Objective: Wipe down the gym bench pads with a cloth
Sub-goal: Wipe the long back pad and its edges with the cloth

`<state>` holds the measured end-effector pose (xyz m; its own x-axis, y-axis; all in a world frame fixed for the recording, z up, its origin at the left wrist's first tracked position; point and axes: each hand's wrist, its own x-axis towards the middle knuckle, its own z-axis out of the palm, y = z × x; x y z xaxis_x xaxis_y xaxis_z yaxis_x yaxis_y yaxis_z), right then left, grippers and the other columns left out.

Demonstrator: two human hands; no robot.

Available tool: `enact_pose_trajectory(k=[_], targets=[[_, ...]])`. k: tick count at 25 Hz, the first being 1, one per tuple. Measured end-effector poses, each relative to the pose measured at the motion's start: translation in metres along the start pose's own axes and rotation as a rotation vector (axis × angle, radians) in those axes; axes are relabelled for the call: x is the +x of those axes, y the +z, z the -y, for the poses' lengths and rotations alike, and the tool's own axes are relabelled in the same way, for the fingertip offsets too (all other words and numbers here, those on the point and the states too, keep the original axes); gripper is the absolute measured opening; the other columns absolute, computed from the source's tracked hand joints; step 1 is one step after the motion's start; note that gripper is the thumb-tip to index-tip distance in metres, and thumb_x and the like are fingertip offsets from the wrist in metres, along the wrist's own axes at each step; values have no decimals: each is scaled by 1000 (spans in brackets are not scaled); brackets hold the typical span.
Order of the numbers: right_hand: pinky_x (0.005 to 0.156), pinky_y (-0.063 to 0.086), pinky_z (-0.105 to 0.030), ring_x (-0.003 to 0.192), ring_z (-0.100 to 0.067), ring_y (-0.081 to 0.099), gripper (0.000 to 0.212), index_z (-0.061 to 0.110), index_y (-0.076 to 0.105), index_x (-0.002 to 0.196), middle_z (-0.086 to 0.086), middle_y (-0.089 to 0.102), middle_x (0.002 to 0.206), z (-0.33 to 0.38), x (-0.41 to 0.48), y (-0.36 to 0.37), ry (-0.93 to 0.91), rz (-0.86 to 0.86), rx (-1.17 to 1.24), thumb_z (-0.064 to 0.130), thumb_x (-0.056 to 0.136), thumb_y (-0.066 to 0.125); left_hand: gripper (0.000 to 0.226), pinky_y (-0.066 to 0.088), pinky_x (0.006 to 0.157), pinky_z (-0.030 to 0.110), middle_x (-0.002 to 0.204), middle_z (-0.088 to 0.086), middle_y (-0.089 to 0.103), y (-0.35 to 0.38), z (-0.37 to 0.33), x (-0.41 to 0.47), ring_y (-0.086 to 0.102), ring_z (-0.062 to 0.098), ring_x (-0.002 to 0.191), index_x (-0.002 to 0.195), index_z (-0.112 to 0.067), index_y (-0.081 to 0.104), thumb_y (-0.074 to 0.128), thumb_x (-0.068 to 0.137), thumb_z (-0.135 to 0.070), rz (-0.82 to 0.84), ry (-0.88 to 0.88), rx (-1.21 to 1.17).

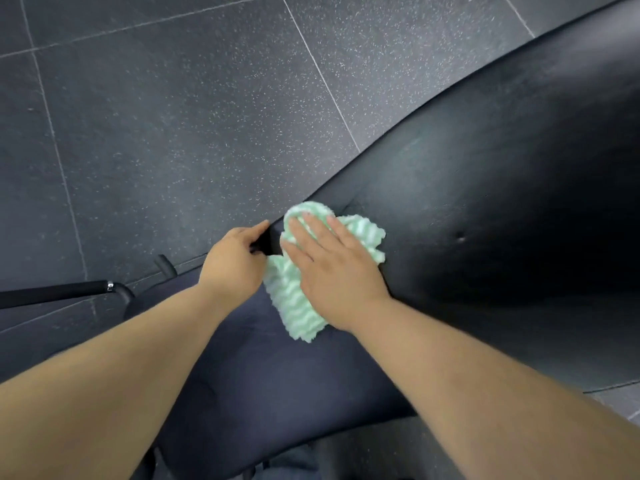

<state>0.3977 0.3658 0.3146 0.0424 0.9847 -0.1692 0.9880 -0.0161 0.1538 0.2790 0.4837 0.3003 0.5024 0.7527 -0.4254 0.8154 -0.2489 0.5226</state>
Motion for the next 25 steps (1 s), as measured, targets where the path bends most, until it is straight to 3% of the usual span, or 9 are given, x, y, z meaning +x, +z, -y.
enact_pose_trajectory(k=[2, 4, 6, 8, 11, 15, 19, 22, 25], targets=[[116, -10, -41, 148, -23, 3, 61, 17, 21, 151, -5, 10, 161, -29, 4, -13, 0, 41, -1, 18, 92, 34, 57, 41, 85, 29, 139, 3, 50, 0, 1, 0, 53, 29, 115, 142, -29, 41, 41, 90, -7, 4, 25, 99], [117, -10, -39, 148, -23, -4, 67, 16, 15, 152, -6, 3, 161, -80, 12, -37, 235, 23, 29, 9, 88, 33, 55, 42, 87, 32, 136, 7, 54, -3, -4, -2, 53, 33, 115, 142, -29, 42, 39, 91, -9, -1, 3, 157], [117, -7, -40, 148, -27, -4, 67, 18, 18, 152, -7, 3, 161, -117, 9, -55, 490, -30, 20, 9, 88, 35, 47, 42, 86, 31, 128, 9, 61, -2, -15, -5, 56, 33, 110, 138, -25, 47, 35, 94, -13, -22, -38, 70], [117, -7, -41, 148, -29, -2, 65, 21, 20, 151, -7, 4, 161, -103, 5, -50, 557, -75, 29, 13, 89, 37, 44, 45, 79, 29, 120, 6, 64, -2, -22, -9, 60, 27, 97, 132, -21, 53, 30, 96, -12, -53, -103, -97], [117, -7, -40, 148, -26, 3, 59, 23, 25, 149, -4, 9, 161, -26, -14, -24, 318, -73, 213, 16, 91, 36, 43, 39, 54, 27, 98, 9, 66, 0, -21, -22, 49, 17, 57, 122, -21, 59, 27, 94, -9, -113, -182, -167], [117, -11, -36, 148, -19, -5, 57, 22, 18, 151, 1, 1, 162, -8, -59, -16, -33, 82, 193, 17, 96, 32, 46, 33, 46, 26, 88, 6, 59, 9, -26, -51, 44, 17, 49, 129, -22, 55, 28, 94, -8, -62, -178, -94], [117, 7, -39, 147, -24, 11, 56, 21, 33, 146, -4, 18, 159, -124, -81, -50, 355, -123, 106, 9, 92, 38, 46, 36, 48, 26, 110, 6, 62, 23, -38, -72, 57, 26, 68, 136, -26, 48, 30, 95, -14, -30, -254, -122], [118, 8, -42, 148, -27, 5, 62, 22, 27, 149, -7, 12, 160, -172, -118, -65, 627, -138, 32, 9, 90, 40, 51, 34, 47, 26, 122, 10, 60, 49, -50, -100, 49, 19, 56, 143, -27, 37, 29, 95, -13, -40, -270, -123], [118, 5, -41, 147, -28, 6, 61, 23, 26, 149, -6, 11, 160, -123, -138, -46, 542, -173, 84, 15, 89, 40, 54, 38, 57, 26, 144, 6, 46, 77, -57, -129, 60, 25, 77, 147, -26, 31, 28, 95, -11, -87, -292, -158]])
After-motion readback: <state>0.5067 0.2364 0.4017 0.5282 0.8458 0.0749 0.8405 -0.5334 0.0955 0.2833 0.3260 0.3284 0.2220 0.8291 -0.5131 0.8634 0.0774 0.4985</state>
